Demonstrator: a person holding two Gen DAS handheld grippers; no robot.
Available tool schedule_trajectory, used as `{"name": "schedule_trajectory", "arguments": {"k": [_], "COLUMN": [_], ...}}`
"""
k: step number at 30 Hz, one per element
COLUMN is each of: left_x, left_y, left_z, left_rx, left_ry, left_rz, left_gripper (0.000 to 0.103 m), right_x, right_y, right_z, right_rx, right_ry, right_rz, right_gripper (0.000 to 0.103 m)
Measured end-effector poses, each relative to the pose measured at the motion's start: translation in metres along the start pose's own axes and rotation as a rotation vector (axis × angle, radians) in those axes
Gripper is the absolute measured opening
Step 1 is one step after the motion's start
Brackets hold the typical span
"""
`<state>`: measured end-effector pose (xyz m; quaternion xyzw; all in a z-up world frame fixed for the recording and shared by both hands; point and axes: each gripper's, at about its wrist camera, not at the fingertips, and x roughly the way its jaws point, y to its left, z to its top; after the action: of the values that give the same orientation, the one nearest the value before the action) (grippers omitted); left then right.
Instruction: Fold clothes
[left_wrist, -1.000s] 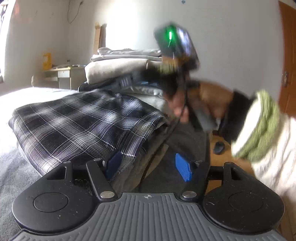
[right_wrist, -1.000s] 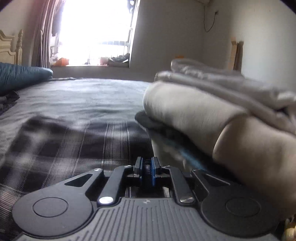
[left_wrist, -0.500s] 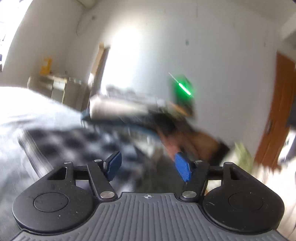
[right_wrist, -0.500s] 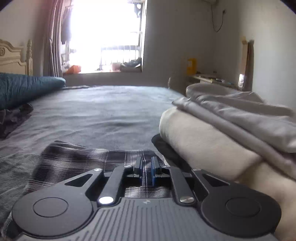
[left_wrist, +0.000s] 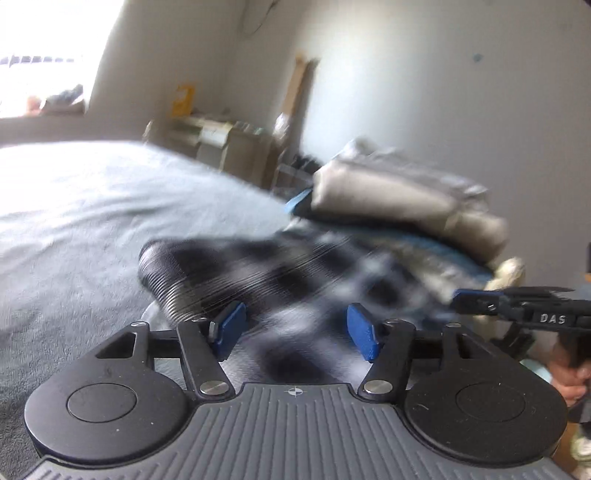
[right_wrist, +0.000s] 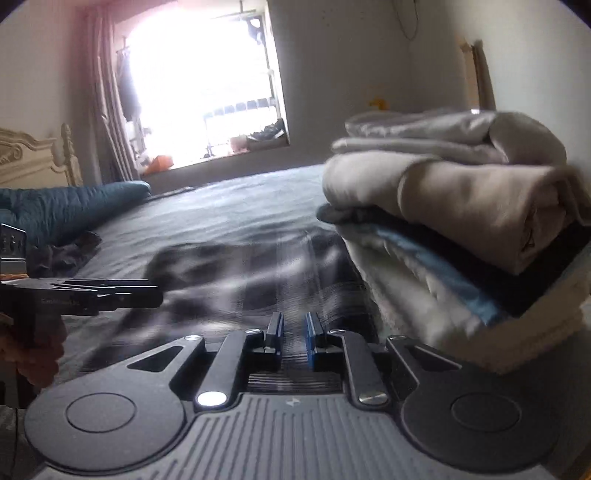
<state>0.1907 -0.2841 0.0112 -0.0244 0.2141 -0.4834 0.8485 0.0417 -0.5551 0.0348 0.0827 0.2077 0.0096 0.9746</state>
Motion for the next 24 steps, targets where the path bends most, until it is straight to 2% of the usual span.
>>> {"name": "schedule_trajectory", "arguments": {"k": [1, 4, 6, 8, 10, 12, 13, 16, 19, 21, 23, 24], "left_x": [-0.008, -0.018, -0.010, -0.013, -0.032, -0.052, -0.062, -0.088, -0.105, -0.115, -0.125, -0.129], "left_y": [-0.007, -0.028, -0.041, -0.056, -0.061, -0.065, -0.066, -0.070, -0.074, -0.074, -0.074, -0.074], "left_z": [-0.003, -0.025, -0.043, -0.051, -0.048, -0.046, -0.045, -0.045, -0.046, -0.049, -0.053, -0.055], "left_rx": [0.025, 0.114, 0.174, 0.223, 0.181, 0.139, 0.117, 0.045, -0.037, -0.074, -0.096, -0.104], "left_ry": [-0.009, 0.034, 0.111, 0.119, 0.088, 0.058, 0.045, 0.028, 0.055, 0.070, 0.082, 0.090], "left_rz": [-0.023, -0.098, -0.050, 0.038, 0.055, 0.072, 0.082, 0.112, 0.159, 0.195, 0.236, 0.265], "left_gripper": [0.066, 0.069, 0.069, 0.069, 0.069, 0.071, 0.073, 0.083, 0.099, 0.102, 0.102, 0.102], "right_x": [-0.007, -0.005, 0.016, 0.024, 0.008, -0.017, -0.027, -0.048, -0.059, -0.065, -0.072, -0.076], "right_y": [0.009, 0.030, 0.037, 0.038, 0.041, 0.048, 0.052, 0.065, 0.078, 0.086, 0.094, 0.098], "right_z": [-0.001, -0.019, -0.035, -0.043, -0.045, -0.047, -0.049, -0.057, -0.067, -0.073, -0.080, -0.082], "right_rx": [-0.009, -0.048, -0.049, 0.004, 0.049, 0.069, 0.074, 0.086, 0.115, 0.133, 0.132, 0.128], "right_ry": [-0.011, 0.026, 0.098, 0.139, 0.123, 0.079, 0.066, 0.064, 0.076, 0.073, 0.070, 0.070], "right_rz": [0.033, 0.070, 0.026, -0.016, -0.021, -0.018, -0.031, -0.076, -0.095, -0.108, -0.143, -0.161], "right_gripper": [0.015, 0.021, 0.023, 0.023, 0.024, 0.040, 0.053, 0.063, 0.080, 0.087, 0.099, 0.100]}}
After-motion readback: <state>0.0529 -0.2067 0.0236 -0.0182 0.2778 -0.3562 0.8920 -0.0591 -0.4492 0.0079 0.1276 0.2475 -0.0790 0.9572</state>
